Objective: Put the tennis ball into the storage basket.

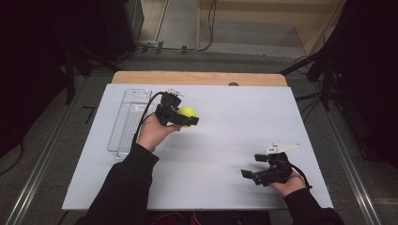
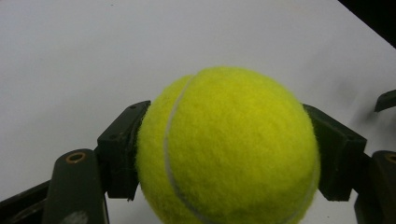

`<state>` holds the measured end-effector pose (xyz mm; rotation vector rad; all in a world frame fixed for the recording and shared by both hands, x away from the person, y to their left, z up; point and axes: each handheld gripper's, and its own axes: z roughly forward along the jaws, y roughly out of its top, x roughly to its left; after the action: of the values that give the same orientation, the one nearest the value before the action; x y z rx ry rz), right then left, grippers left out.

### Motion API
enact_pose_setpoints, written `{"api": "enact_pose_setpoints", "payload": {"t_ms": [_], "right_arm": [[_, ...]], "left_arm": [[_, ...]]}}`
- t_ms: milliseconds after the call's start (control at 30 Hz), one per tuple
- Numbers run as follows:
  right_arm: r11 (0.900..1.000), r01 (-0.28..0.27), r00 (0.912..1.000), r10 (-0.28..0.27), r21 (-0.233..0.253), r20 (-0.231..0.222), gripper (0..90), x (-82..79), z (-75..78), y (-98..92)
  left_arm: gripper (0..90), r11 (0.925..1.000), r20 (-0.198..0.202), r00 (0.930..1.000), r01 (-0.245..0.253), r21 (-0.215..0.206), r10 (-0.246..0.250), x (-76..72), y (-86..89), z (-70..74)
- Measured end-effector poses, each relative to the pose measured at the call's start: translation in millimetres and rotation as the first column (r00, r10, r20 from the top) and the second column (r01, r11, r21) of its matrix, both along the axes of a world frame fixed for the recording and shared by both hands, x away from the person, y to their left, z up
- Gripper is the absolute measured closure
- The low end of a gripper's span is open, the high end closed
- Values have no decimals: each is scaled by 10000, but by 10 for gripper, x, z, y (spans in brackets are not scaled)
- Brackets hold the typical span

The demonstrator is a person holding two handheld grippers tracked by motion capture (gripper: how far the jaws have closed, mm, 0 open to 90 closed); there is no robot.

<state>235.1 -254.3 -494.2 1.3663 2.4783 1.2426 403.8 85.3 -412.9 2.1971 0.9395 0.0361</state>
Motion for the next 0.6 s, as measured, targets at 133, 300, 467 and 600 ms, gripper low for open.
{"api": "enact_pose_setpoints", "payload": {"t_ms": [133,300,467,600], "right_arm": [[10000,-3,10000,3,3,12,62,1,0,0],[10000,6,10000,-6,-1,0,63,-1,1,1],[10000,1,10000,-1,1,9,62,0,0,1],[10000,15,10000,-15,-1,12,63,-3,4,-1]], "left_arm": [[256,10000,-44,10000,6,-56,-7,-15,13,57],[256,10000,-21,10000,39,-77,-39,-20,34,91],[256,10000,-11,10000,35,-69,-35,-17,56,106],[256,10000,-44,10000,-17,-70,17,-6,86,110]]}}
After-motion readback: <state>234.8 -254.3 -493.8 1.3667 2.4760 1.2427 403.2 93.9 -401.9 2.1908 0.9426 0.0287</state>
